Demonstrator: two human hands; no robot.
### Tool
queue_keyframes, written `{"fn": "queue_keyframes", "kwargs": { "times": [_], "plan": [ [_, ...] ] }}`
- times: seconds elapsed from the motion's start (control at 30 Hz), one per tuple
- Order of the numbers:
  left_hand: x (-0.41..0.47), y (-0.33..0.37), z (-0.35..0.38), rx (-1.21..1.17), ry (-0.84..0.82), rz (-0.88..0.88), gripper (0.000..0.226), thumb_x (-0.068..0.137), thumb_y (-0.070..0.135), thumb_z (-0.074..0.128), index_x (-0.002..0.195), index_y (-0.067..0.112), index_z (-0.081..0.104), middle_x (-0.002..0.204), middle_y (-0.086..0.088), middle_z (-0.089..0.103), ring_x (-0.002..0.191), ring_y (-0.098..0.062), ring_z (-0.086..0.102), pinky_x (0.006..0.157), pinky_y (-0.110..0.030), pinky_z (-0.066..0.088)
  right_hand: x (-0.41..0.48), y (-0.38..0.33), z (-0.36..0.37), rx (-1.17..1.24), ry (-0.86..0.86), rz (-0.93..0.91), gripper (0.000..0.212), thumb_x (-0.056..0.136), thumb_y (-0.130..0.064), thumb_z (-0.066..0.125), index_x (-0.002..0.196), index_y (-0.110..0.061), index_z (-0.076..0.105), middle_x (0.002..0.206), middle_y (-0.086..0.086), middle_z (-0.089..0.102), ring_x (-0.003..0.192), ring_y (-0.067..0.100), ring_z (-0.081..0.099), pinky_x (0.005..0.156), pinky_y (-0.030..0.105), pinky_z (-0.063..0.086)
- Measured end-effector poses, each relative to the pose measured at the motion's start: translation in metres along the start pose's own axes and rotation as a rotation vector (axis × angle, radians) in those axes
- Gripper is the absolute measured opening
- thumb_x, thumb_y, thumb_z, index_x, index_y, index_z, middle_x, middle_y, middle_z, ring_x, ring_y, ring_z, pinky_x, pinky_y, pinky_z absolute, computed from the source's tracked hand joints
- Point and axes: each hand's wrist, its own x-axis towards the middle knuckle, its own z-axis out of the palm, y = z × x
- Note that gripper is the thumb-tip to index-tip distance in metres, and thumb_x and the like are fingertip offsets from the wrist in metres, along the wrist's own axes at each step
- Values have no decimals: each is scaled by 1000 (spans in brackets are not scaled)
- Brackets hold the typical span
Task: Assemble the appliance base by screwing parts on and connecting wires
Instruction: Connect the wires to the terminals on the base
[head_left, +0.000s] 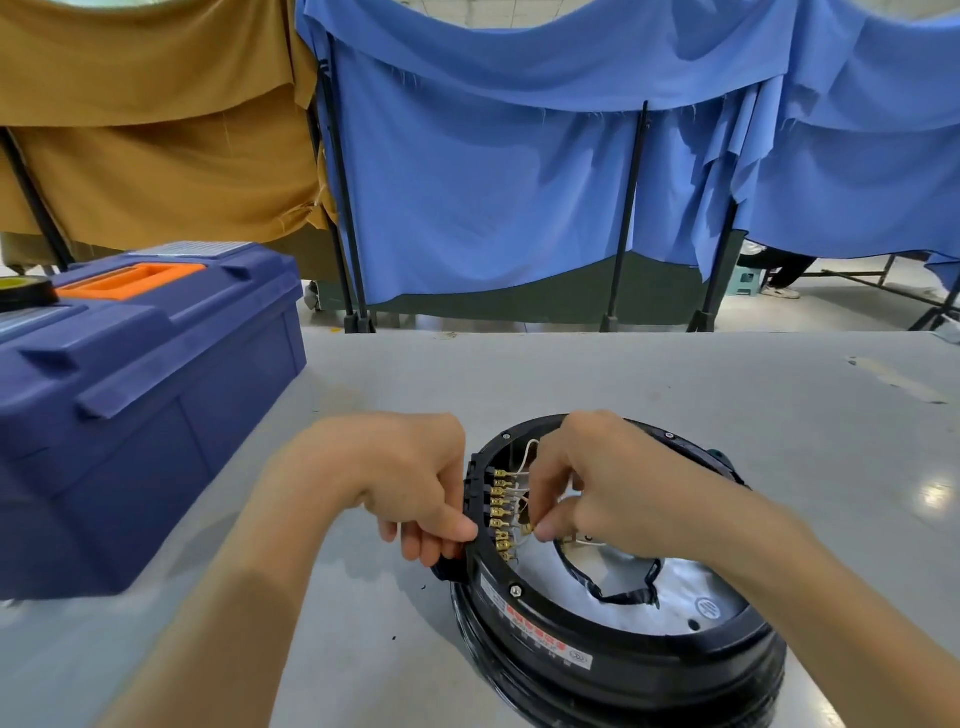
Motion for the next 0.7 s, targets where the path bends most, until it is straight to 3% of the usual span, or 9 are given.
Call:
{"fn": "queue_keyframes", "kwargs": {
  "times": [0.23, 0.43, 0.57, 0.7],
  "plan": [
    [1, 1, 0, -18, -46, 26, 27, 97, 21, 58, 83, 4, 74, 66, 5, 71, 63, -7, 65, 57, -17, 46, 3, -1, 9, 15, 5, 7, 10, 76, -16, 82, 70, -18, 74, 76, -3, 71, 74, 10, 64, 68, 22, 50],
    [3, 0, 1, -15, -55, 26, 30, 97, 24, 58, 82, 3, 73, 64, 4, 70, 62, -10, 65, 56, -18, 46, 6, 0, 12, 26, 28, 1, 15, 75, -14, 82, 66, -21, 73, 73, -5, 69, 65, 5, 59, 57, 13, 38],
    [3, 0, 1, -12, -60, 27, 29, 97, 24, 58, 78, 7, 72, 63, 4, 69, 59, -10, 63, 55, -18, 45, 6, 2, 10, 75, 29, 12, 16, 74, -9, 82, 65, -17, 72, 74, 0, 70, 67, 9, 67, 65, 25, 55],
    [3, 1, 1, -9, -58, 20, 29, 97, 24, 58, 77, 7, 71, 61, 4, 69, 57, -9, 63, 55, -18, 45, 6, 1, 12, 61, 19, 3, 12, 74, -8, 82, 68, -13, 73, 76, 2, 70, 68, 12, 67, 71, 33, 57]
  ]
}}
